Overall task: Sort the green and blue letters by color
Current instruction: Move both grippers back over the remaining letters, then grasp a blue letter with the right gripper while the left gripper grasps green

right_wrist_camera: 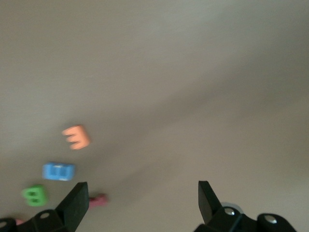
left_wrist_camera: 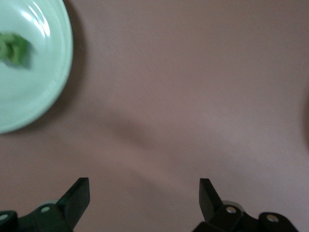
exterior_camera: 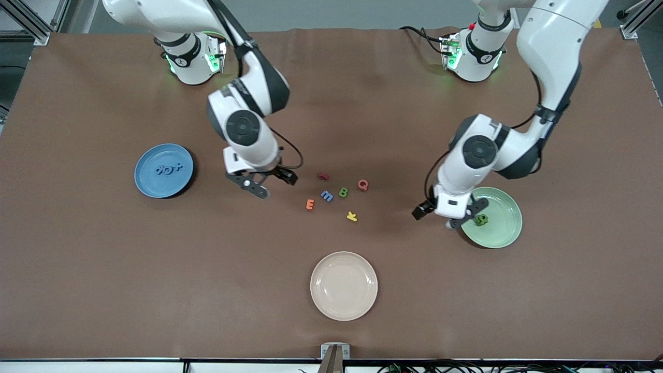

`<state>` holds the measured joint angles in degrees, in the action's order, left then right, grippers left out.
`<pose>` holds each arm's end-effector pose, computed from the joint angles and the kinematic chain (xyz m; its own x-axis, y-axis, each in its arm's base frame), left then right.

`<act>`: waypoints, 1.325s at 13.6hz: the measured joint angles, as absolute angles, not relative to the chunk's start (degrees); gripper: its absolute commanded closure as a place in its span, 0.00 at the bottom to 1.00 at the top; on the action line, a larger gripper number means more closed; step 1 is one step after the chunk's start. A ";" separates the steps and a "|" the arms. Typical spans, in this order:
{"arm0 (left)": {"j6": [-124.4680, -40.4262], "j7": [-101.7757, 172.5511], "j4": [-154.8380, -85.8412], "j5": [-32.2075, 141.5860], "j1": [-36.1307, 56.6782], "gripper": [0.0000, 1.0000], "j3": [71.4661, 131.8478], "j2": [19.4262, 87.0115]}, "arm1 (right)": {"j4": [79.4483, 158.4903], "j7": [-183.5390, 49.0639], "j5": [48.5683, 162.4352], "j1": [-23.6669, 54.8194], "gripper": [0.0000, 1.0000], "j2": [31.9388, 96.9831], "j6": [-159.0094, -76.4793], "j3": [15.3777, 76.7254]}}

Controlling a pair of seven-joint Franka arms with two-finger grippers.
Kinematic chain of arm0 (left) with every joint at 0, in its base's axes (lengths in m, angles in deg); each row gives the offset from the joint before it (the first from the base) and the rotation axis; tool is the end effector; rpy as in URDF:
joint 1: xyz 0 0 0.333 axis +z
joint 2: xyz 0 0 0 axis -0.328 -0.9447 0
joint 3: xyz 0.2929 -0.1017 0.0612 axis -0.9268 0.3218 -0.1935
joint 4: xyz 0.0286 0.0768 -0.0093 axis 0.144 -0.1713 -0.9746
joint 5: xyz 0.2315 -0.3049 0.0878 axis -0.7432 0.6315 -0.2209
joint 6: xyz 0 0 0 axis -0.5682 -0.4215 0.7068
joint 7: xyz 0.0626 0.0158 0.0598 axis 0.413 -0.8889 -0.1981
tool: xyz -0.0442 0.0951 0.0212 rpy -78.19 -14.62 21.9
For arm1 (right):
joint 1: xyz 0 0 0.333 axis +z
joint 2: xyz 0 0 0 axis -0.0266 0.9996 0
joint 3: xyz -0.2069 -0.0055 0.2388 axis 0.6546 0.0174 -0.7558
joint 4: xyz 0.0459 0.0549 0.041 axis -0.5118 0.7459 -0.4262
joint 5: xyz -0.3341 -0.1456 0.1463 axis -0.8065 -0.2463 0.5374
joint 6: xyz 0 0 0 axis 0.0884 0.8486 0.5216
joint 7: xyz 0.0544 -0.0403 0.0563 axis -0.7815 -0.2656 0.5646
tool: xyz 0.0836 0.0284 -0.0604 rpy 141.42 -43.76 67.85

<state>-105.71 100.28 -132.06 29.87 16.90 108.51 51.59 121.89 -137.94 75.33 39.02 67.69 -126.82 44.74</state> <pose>0.5647 -0.2761 0.2646 0.8168 0.5763 0.0263 0.5726 -0.8155 0.0836 0.5170 0.3914 0.2916 0.8358 -0.5427 -0.0834 -0.5414 -0.8398 0.0391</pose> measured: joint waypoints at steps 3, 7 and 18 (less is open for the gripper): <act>-104.98 113.07 -127.92 29.96 11.00 0.00 108.47 49.44 | 114.65 -143.66 75.33 42.65 0.01 75.82 -130.32 44.74; -99.38 125.86 -118.18 30.08 6.35 0.03 108.43 43.34 | 105.53 -149.35 75.28 44.68 0.02 84.43 -130.84 44.87; -98.57 135.96 -110.31 36.97 2.39 0.21 108.42 34.73 | 100.26 -152.36 75.13 44.81 0.05 91.15 -133.92 45.05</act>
